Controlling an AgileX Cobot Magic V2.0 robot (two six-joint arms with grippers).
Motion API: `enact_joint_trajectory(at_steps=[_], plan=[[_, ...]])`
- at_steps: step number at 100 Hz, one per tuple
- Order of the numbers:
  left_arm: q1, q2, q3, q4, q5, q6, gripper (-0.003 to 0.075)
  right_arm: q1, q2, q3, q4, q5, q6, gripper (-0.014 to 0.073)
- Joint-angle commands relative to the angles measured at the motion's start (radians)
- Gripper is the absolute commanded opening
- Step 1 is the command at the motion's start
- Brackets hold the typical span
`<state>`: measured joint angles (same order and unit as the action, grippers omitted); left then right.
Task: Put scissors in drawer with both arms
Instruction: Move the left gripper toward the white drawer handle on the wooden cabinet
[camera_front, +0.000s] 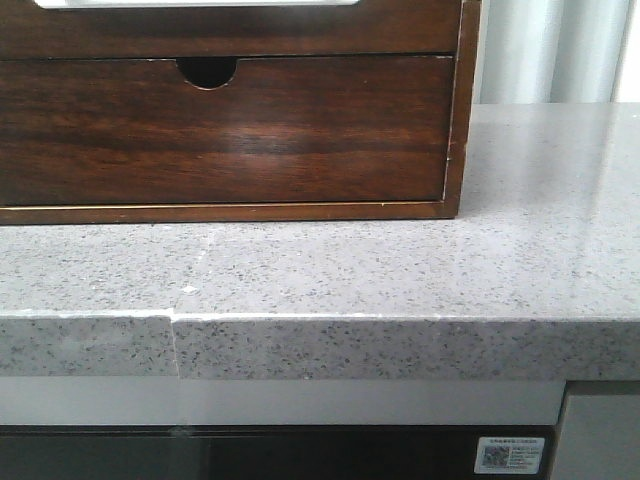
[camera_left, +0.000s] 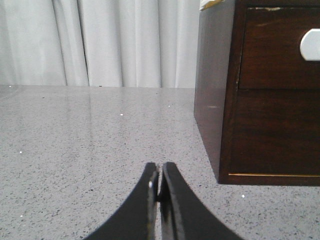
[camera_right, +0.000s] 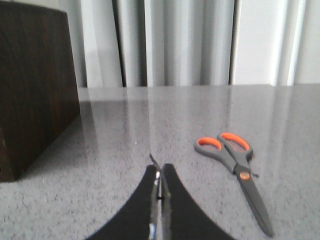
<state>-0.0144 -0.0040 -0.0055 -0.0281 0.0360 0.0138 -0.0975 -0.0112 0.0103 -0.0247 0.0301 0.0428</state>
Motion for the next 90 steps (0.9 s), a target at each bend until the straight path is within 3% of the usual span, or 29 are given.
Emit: enact_joint_trajectory(at_steps=[1, 25, 58, 73, 90], plan=[[0.000, -0.030, -0.008, -0.043, -0.092, -0.008, -0.0020, -0.005, -0.020, -0.025, -0.008, -0.004, -0.002, -0.0069], [0.000, 0.014, -0.215, -0.091, 0.038, -0.008, -0.0020, -0.005, 0.047, -0.221, -0.008, 0.177, -0.002, -0.0069], [0.000, 0.278, -0.567, -0.089, 0.291, -0.008, -0.0020, -0.005, 0.334, -0.557, -0.012, 0.446, -0.010, -0.0069], [0.000, 0.394, -0.664, -0.082, 0.370, 0.002, -0.0020, -0.005, 0.445, -0.644, -0.015, 0.482, -0.010, -0.0069], [0.000, 0.451, -0.675, -0.083, 0.337, 0.002, -0.0020, -0.005, 0.504, -0.653, -0.015, 0.457, -0.010, -0.0069]])
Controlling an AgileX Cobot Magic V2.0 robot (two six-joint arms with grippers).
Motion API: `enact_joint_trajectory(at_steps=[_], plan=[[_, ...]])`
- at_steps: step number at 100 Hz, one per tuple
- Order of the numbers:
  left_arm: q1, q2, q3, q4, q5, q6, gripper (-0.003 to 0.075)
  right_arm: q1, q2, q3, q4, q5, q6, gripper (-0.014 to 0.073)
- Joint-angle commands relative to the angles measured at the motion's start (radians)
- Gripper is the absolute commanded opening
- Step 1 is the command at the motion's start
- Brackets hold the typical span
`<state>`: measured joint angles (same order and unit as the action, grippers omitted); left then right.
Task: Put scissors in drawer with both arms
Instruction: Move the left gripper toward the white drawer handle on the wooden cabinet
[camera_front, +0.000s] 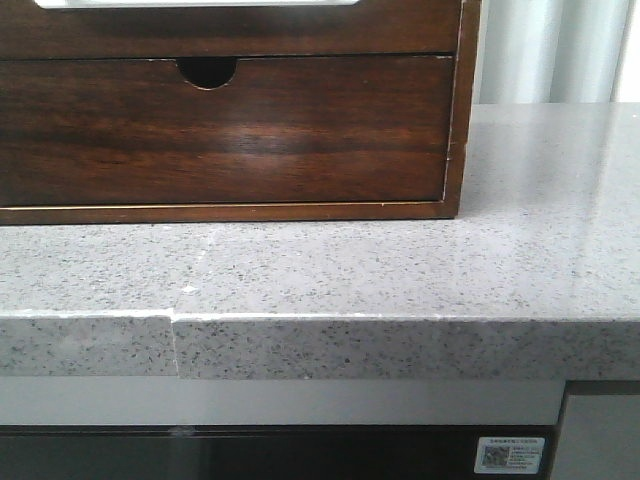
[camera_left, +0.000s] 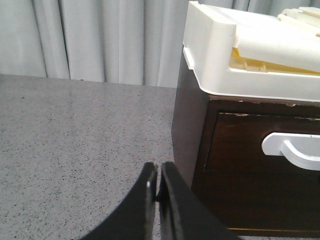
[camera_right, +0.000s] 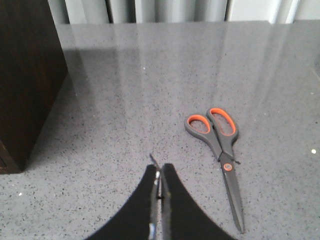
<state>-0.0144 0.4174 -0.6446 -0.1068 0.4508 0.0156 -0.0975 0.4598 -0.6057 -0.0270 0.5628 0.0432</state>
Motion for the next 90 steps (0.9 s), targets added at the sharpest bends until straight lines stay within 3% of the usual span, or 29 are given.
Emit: enact_joint_trajectory(at_steps=[1, 62, 69, 76, 90], plan=[[0.000, 0.032, -0.036, -0.004, -0.078, 0.000, -0.0020, -0.005, 0.037, -0.037, -0.013, -0.076, -0.010, -0.0069], [0.000, 0.039, -0.023, -0.012, -0.073, 0.000, -0.0020, -0.005, 0.059, -0.037, -0.013, -0.087, -0.010, -0.0067], [0.000, 0.039, -0.023, -0.012, -0.073, 0.000, -0.0011, -0.005, 0.061, -0.037, -0.013, -0.086, -0.008, -0.0020], [0.000, 0.039, -0.023, 0.016, -0.073, 0.000, 0.0063, -0.005, 0.065, -0.037, -0.013, -0.087, -0.008, 0.0092], [0.000, 0.039, -0.023, 0.075, -0.078, 0.000, 0.0391, -0.005, 0.075, -0.037, -0.025, -0.105, -0.008, 0.0367]])
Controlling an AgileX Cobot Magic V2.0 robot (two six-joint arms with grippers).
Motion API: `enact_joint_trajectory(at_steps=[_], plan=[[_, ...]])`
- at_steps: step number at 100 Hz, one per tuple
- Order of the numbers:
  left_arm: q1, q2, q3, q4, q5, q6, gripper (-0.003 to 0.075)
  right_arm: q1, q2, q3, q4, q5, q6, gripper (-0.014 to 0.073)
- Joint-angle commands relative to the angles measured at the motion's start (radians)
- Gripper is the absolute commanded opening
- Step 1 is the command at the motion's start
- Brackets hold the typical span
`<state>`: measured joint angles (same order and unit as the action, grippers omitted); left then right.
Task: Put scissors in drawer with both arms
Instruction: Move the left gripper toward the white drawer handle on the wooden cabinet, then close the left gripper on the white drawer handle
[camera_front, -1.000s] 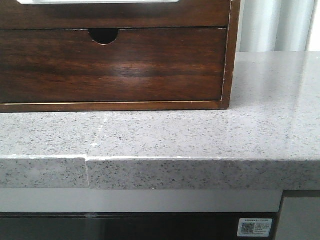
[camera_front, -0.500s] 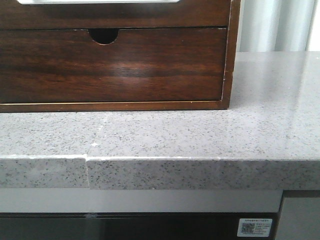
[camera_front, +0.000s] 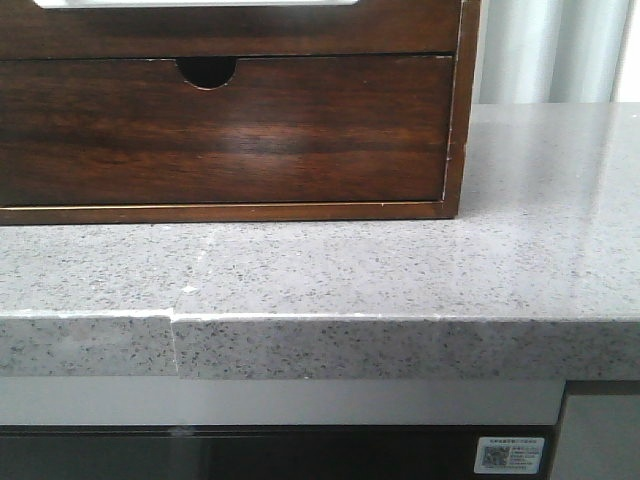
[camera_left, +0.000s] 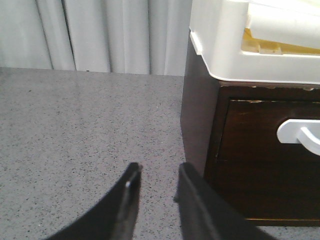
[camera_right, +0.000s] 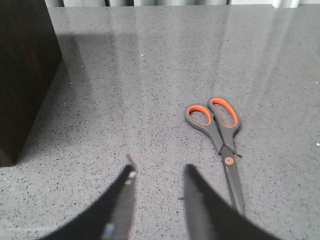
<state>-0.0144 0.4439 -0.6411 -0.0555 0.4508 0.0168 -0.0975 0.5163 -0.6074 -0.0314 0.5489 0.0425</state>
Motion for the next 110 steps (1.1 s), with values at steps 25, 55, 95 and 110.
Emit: enact_joint_trajectory(at_steps=[25, 55, 95, 110], plan=[[0.000, 0.012, -0.027, 0.031, -0.106, -0.001, 0.0566, -0.005, 0.019, -0.035, -0.040, -0.092, -0.007, 0.0462], [0.000, 0.015, -0.026, -0.231, -0.131, -0.008, 0.0563, -0.005, 0.019, -0.035, -0.040, -0.092, -0.007, 0.0462], [0.000, 0.213, -0.025, -0.793, -0.052, -0.006, 0.0563, -0.005, 0.019, -0.035, -0.028, -0.094, -0.007, 0.0462], [0.000, 0.300, -0.025, -0.946, -0.017, 0.095, 0.0563, -0.005, 0.019, -0.035, -0.028, -0.094, -0.007, 0.0462]])
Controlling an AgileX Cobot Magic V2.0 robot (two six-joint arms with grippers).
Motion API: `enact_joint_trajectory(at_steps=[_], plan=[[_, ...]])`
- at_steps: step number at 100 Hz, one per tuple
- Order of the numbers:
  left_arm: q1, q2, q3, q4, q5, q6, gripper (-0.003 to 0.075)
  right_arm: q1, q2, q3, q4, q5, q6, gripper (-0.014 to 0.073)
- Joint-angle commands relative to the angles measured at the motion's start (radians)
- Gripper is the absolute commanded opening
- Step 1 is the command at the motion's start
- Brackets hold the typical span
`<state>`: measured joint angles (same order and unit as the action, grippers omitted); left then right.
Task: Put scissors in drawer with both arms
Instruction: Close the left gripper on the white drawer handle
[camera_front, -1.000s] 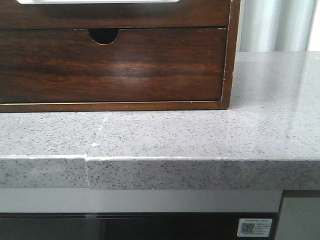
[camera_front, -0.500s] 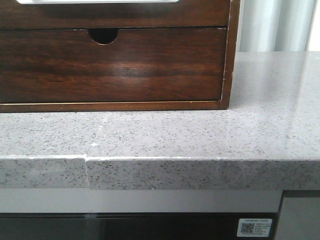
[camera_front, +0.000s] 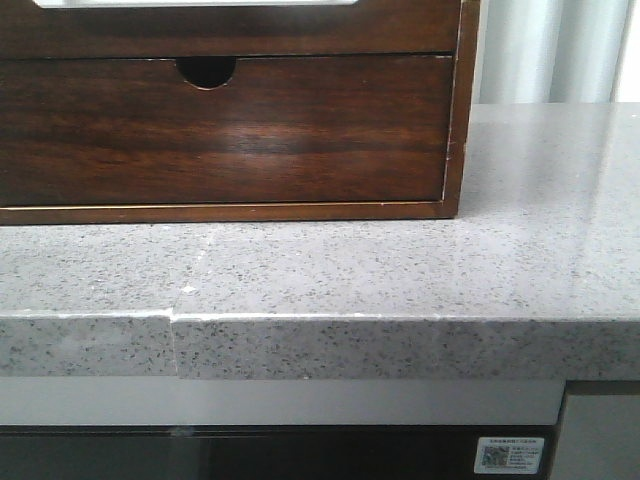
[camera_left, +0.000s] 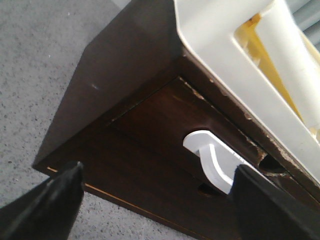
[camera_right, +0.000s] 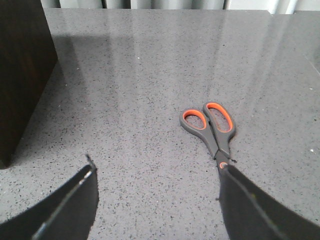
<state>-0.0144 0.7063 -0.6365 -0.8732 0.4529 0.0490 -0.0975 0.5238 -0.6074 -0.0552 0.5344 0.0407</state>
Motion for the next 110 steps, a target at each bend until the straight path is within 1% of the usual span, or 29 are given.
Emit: enact_joint_trajectory(at_steps=[1, 14, 25, 42, 54, 61, 72, 82, 88, 96, 110], plan=[[0.000, 0.041, -0.029, -0.139, -0.016, 0.071, 0.0563, -0.005, 0.011, -0.035, -0.005, -0.079, -0.006, 0.0462], [0.000, 0.089, -0.029, -0.341, 0.025, 0.259, 0.0557, -0.005, 0.011, -0.035, -0.005, -0.079, -0.006, 0.0462], [0.000, 0.109, -0.029, -0.458, 0.059, 0.354, 0.0507, -0.005, 0.011, -0.035, -0.005, -0.081, -0.006, 0.0462], [0.000, 0.135, -0.029, -0.555, 0.104, 0.409, 0.0414, -0.005, 0.011, -0.035, -0.005, -0.081, -0.006, 0.0462], [0.000, 0.152, -0.033, -0.578, 0.135, 0.413, 0.0351, -0.005, 0.011, -0.035, -0.005, -0.086, -0.006, 0.0462], [0.000, 0.170, -0.035, -0.587, 0.144, 0.426, 0.0328, -0.005, 0.011, -0.035, -0.005, -0.087, -0.006, 0.0462], [0.000, 0.207, -0.037, -0.659, 0.198, 0.511, 0.0326, -0.005, 0.011, -0.035, -0.005, -0.096, -0.006, 0.0462], [0.000, 0.247, -0.038, -0.795, 0.266, 0.635, 0.0326, -0.005, 0.011, -0.035, -0.005, -0.106, -0.006, 0.0462], [0.000, 0.271, -0.038, -0.853, 0.304, 0.694, 0.0326, -0.005, 0.011, -0.035, -0.005, -0.108, -0.006, 0.0462], [0.000, 0.309, -0.039, -0.902, 0.334, 0.721, 0.0326, -0.005, 0.011, -0.035, -0.005, -0.113, -0.006, 0.0462], [-0.002, 0.368, -0.039, -0.946, 0.377, 0.750, 0.0326, -0.005, 0.011, -0.035, -0.005, -0.115, -0.006, 0.0462]])
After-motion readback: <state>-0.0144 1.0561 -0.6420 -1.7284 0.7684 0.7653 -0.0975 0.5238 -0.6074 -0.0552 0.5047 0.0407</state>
